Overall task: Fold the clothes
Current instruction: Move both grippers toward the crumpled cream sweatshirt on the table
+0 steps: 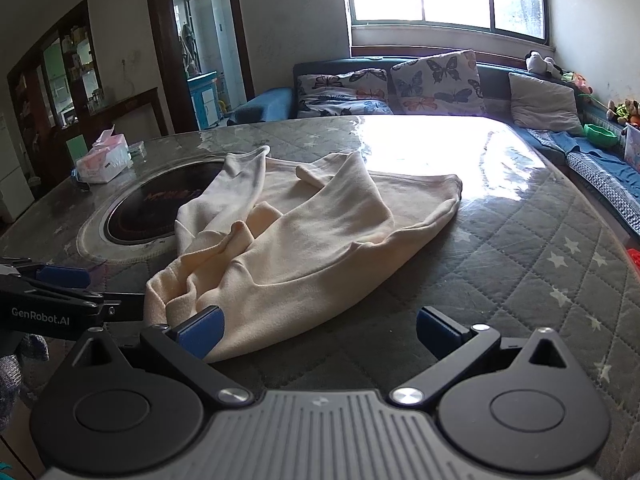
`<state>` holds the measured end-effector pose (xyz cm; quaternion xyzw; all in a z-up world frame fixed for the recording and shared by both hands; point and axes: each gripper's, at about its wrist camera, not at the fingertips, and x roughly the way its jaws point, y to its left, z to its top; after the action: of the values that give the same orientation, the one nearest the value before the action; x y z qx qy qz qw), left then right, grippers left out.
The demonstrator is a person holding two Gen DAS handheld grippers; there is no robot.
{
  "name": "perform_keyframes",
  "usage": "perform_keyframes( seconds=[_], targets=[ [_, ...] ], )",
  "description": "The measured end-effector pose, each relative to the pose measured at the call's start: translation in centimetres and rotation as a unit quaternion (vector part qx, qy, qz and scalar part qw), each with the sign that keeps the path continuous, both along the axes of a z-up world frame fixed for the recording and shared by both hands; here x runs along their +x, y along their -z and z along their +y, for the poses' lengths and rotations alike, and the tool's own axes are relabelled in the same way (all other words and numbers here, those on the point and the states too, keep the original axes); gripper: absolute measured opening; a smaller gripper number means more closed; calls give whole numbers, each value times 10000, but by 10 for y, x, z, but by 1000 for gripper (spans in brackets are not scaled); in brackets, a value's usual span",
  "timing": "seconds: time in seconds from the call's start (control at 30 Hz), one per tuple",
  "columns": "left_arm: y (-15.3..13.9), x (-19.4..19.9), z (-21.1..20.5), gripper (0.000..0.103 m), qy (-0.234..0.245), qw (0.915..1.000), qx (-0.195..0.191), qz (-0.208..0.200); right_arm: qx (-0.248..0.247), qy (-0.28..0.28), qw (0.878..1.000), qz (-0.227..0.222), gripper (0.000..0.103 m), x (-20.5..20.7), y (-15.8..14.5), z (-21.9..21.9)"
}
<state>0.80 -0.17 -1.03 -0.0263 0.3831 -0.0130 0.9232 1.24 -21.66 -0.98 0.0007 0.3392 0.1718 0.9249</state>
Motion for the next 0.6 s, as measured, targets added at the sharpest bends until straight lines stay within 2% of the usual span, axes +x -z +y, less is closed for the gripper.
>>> perform_keyframes(
  seconds=[0.6],
  targets=[
    [0,8,0,103,13,10000,53,75,-15,-80,10000,49,103,9,3,5]
  ],
)
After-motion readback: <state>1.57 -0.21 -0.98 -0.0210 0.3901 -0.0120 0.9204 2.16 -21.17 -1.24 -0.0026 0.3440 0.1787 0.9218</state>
